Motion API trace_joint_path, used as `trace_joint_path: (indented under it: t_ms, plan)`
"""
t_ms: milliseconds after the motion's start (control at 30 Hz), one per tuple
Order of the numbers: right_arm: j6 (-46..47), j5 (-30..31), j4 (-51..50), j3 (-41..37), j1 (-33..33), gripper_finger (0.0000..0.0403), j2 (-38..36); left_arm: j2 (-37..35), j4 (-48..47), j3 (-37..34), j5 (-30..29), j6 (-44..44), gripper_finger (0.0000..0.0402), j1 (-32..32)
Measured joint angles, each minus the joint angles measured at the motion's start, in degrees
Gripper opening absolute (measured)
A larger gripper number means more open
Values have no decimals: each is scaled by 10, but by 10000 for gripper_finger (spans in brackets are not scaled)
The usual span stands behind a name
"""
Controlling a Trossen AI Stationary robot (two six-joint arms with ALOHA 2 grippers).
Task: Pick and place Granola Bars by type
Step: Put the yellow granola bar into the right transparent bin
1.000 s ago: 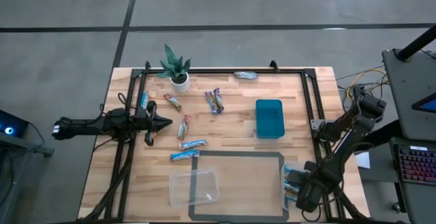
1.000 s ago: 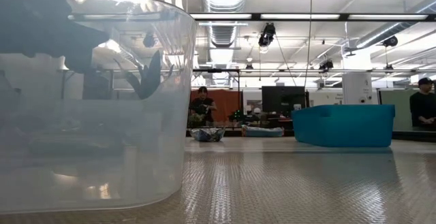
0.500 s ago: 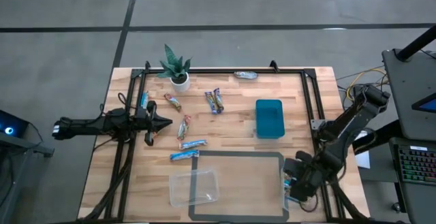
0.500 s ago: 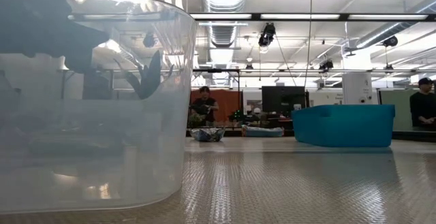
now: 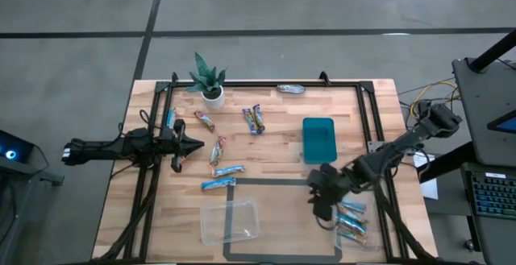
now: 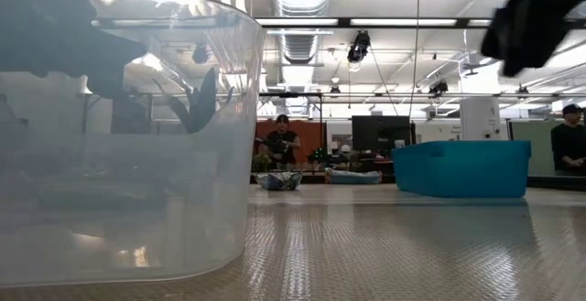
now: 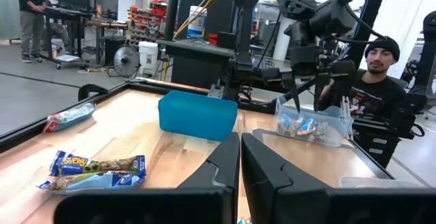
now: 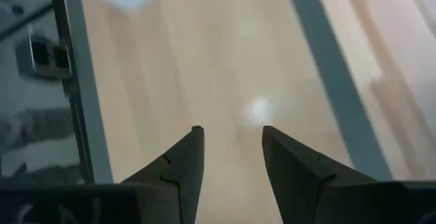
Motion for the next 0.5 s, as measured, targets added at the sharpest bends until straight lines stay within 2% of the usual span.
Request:
trace_joint_path:
  t_ms: [400, 500]
  plan:
    - [-96, -7, 168, 3, -102, 133, 60, 0, 0, 0, 0, 0, 0, 0]
    - [-115, -15, 180, 16, -120, 133, 80, 0, 0, 0, 0, 0, 0, 0]
